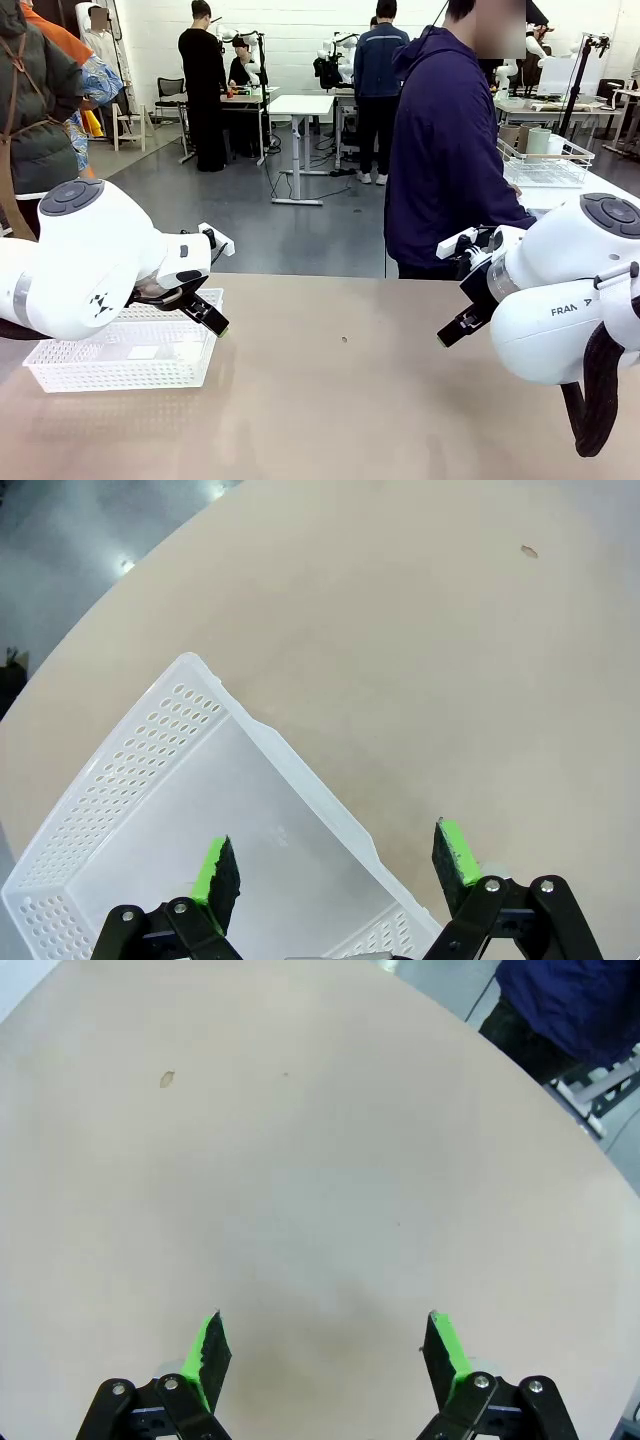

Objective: Clean and organize the cups into the basket.
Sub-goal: Pick up the Organizing basket and move it to the center of the table, then pick up the Reusable plastic cup from the right side of the table and place it inside the Organizing basket.

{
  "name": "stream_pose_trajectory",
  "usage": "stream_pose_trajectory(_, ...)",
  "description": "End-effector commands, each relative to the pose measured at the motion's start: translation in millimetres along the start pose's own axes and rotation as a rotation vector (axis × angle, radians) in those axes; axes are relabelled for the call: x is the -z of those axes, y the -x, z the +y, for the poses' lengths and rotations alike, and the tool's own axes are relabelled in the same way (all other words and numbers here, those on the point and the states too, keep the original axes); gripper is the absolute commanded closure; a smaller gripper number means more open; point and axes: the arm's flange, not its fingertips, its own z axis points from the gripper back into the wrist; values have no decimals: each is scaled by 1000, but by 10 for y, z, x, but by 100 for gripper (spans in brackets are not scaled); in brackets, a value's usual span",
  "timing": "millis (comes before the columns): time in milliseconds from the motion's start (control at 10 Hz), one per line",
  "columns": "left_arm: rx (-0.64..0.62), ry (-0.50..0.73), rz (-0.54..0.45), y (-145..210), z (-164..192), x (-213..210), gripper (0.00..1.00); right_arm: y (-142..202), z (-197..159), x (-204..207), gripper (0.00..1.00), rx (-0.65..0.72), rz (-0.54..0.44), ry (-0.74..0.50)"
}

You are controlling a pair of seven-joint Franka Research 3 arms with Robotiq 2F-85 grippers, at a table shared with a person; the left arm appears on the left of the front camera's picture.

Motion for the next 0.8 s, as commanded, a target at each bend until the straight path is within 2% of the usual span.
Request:
stream_pose_trajectory(0, 0, 0, 0, 1, 1, 0, 0, 0, 1, 0, 0, 0, 0, 0)
stream_pose_trajectory(100, 0, 0, 0, 0, 0, 0, 0, 0, 0, 0, 0, 0, 0, 0)
stream_pose_trajectory(200, 51, 37, -4, 19, -9, -218, 0, 101, 104, -222, 0, -16, 36, -5)
stream_pose_trajectory(300, 38, -25, 11, 90, -16, -488, 0, 248, 181, -439, 0, 13, 70, -1)
stream_pose_trajectory(400, 76, 0, 14, 216, -81, -832, 0, 506, 300, -727, 0, 17, 113, -7)
stream_pose_trajectory(600, 122, -30, 17, 420, -162, -1440, 0, 966, 511, -1208, 0, 14, 218, 28)
stream_pose_trajectory(700, 152, -15, 3, 611, -294, -1667, 0, 1282, 646, -1501, 0, -12, 220, 84)
